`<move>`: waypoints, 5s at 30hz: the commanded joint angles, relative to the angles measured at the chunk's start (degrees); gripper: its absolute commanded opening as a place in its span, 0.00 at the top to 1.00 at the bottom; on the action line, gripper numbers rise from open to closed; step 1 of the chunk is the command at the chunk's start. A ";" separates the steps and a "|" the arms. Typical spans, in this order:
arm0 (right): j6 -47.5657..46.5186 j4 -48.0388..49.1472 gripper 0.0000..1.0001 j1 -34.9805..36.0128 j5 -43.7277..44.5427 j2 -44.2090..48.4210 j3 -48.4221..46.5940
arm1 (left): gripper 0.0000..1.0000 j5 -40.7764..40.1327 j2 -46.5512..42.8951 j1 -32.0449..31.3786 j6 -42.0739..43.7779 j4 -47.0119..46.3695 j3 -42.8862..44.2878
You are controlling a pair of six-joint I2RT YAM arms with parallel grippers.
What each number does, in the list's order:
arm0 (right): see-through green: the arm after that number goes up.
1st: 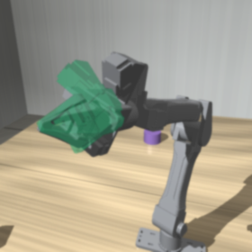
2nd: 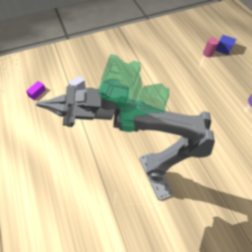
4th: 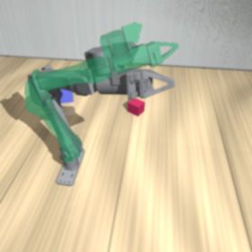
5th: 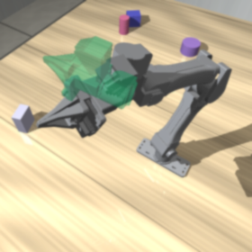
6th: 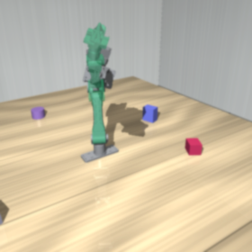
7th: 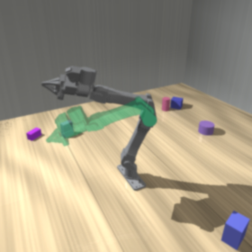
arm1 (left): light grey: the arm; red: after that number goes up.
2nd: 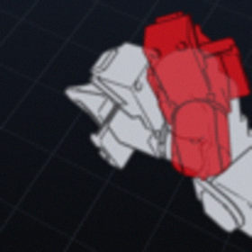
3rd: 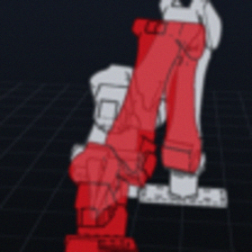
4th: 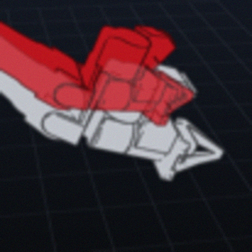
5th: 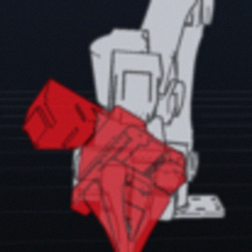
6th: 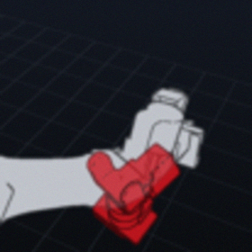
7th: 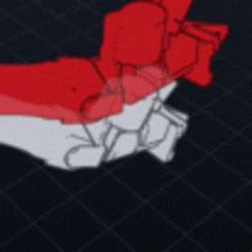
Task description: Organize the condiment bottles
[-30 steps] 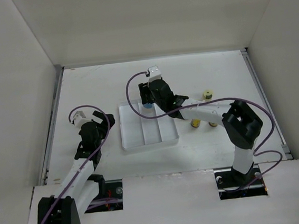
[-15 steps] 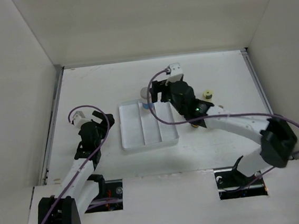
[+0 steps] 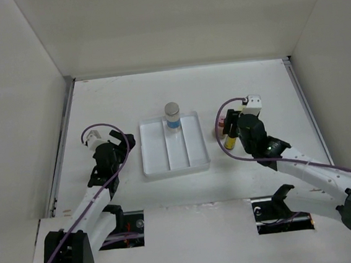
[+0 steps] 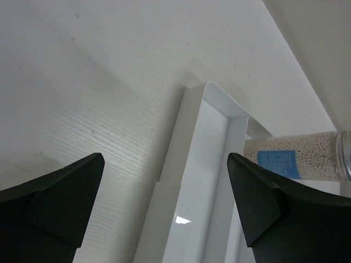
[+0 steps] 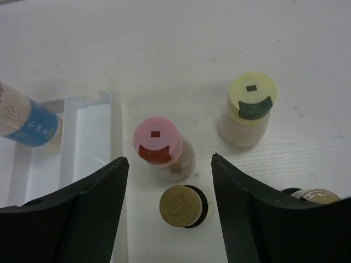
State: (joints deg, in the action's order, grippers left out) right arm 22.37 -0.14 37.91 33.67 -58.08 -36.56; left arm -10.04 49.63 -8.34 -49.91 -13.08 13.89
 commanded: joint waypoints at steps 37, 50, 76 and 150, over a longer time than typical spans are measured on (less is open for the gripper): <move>-5.49 14.81 0.75 5.91 -5.63 -26.89 -24.43 | 0.00 -0.94 -1.20 -0.67 -0.01 -1.24 -0.09; -7.08 19.30 0.53 4.85 -5.11 -40.71 -29.98 | 0.00 -0.94 -0.06 0.30 0.34 -1.68 -0.35; 1.36 8.58 0.20 -2.98 -3.44 -22.77 -7.04 | 0.00 -0.94 -1.46 -0.32 0.25 -0.81 -0.35; 9.27 -9.88 0.38 -10.88 9.05 6.24 5.00 | 0.00 0.02 1.44 -1.11 -0.36 -4.58 -1.06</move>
State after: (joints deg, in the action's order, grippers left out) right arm 31.57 -11.57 28.08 44.95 -50.76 -31.24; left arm -10.07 51.07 -9.08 -49.95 -14.55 13.02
